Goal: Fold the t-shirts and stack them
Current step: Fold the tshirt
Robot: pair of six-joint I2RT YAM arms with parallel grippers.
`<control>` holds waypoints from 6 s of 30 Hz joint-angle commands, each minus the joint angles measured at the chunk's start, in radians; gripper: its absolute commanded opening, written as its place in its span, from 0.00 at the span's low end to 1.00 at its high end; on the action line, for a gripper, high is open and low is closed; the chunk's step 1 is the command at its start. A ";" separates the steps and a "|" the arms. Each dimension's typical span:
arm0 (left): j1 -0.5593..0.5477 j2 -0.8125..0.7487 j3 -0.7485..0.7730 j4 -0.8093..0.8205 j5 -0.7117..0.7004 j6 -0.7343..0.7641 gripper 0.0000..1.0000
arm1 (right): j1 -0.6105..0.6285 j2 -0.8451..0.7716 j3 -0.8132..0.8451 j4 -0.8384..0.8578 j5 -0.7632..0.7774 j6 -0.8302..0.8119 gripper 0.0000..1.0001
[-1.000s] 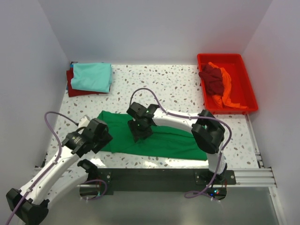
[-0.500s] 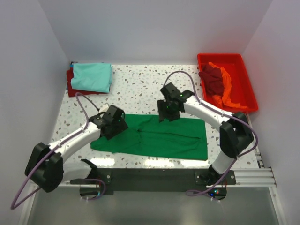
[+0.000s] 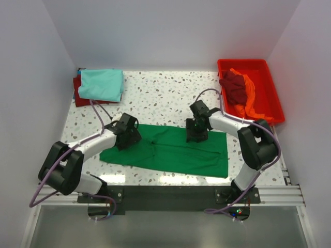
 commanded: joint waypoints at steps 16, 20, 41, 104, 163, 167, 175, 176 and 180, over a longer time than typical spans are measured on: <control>0.022 0.608 0.598 0.003 0.056 0.304 0.78 | 0.001 -0.234 -0.181 -0.166 0.046 0.136 0.58; 0.015 0.696 0.699 0.015 0.085 0.374 0.77 | 0.002 -0.268 -0.183 -0.182 0.050 0.134 0.58; -0.011 0.402 0.767 0.156 0.237 0.291 0.80 | 0.004 -0.302 -0.144 -0.071 -0.034 0.010 0.61; 0.111 0.836 1.264 0.190 0.604 0.516 0.89 | 0.281 -0.053 0.244 -0.255 -0.036 0.208 0.62; -0.189 -0.108 -0.120 0.000 0.406 0.269 0.71 | 0.283 -0.084 -0.270 -0.040 -0.058 0.262 0.31; -0.201 -0.103 -0.122 -0.001 0.421 0.267 0.65 | 0.281 -0.090 -0.276 -0.039 -0.060 0.266 0.31; -0.233 -0.079 -0.138 -0.007 0.434 0.261 0.61 | 0.281 -0.118 -0.290 -0.048 -0.058 0.278 0.39; -0.233 -0.080 -0.140 -0.014 0.431 0.255 0.61 | 0.281 -0.121 -0.294 -0.050 -0.058 0.280 0.40; -0.239 -0.079 -0.142 -0.024 0.423 0.246 0.58 | 0.281 -0.133 -0.307 -0.047 -0.060 0.286 0.41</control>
